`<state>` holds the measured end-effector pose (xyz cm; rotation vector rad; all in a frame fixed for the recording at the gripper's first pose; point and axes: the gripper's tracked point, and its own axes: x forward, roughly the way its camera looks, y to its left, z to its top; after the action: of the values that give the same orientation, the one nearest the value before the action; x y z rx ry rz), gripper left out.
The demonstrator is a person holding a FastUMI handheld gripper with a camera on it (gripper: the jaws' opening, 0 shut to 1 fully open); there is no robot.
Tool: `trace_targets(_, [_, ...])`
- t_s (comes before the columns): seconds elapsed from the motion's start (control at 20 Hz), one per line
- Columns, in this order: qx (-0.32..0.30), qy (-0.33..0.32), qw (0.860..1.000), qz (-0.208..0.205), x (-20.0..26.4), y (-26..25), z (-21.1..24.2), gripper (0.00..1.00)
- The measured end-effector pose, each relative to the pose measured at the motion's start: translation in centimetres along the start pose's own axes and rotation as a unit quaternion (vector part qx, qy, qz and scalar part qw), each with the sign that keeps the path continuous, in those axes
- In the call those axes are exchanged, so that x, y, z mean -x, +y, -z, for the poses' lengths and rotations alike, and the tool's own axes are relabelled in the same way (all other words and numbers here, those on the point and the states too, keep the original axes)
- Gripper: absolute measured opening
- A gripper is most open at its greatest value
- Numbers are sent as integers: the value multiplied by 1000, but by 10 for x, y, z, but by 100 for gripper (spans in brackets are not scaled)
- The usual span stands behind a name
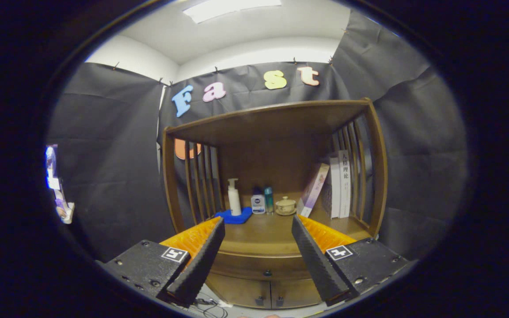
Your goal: Pull open the drawer, take out the items inside it, and place them on the countertop above the cabinet.
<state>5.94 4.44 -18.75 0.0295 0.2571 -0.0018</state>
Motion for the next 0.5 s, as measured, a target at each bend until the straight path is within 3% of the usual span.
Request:
trace_targets(0.3, [-4,66,998,7,-37,-7,90,99])
trace_targets(0.5, [-33,122,992,17,-60,-17,147,93])
